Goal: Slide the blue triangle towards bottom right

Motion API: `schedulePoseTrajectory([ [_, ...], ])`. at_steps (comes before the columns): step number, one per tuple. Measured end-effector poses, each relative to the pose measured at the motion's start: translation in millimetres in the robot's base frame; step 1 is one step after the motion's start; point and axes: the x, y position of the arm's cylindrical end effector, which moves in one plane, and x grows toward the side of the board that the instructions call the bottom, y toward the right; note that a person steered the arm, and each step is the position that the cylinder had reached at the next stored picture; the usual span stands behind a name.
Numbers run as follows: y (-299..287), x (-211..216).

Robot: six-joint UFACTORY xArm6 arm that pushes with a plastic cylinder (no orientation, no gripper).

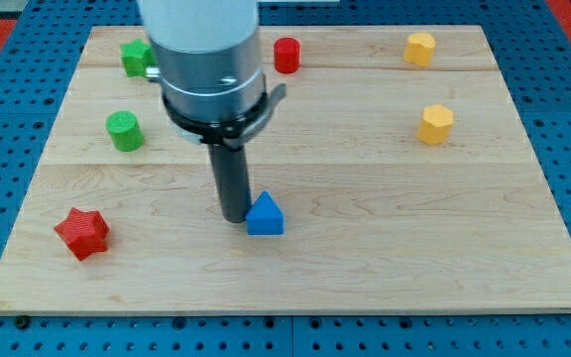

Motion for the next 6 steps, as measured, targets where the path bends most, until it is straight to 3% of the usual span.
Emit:
schedulePoseTrajectory([
  [2,76,2],
  [3,76,8],
  [4,37,27],
  [6,134,29],
])
